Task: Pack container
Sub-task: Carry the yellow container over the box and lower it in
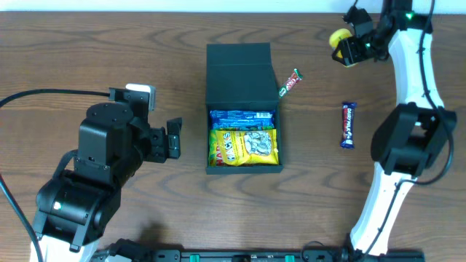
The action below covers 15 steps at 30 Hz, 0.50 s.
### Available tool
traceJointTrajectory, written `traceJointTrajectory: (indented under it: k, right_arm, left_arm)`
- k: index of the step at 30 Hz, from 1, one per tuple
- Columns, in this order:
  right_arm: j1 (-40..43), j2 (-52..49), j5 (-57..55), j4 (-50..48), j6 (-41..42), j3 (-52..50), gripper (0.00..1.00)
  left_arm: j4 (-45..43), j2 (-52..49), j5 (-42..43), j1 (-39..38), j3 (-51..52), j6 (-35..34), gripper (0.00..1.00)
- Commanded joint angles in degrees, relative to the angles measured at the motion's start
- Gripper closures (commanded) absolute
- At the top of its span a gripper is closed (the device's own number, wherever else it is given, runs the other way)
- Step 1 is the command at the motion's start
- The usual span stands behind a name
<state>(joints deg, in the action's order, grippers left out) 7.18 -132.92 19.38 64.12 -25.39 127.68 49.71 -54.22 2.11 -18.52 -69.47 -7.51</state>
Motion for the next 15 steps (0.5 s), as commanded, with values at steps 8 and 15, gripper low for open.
traceJointTrajectory:
  k: [8, 15]
  right_arm:
    - [-15.8, 12.09, 3.21, 12.59, 13.86, 2.12, 0.89]
    - [-28.09, 12.04, 2.29, 19.96, 17.77, 1.05, 0.99]
  left_arm:
    - [1.46, 0.33, -1.03, 0.24, -1.03, -0.26, 0.05]
    - [4.24, 0.39, -1.03, 0.24, -1.03, -0.26, 0.05]
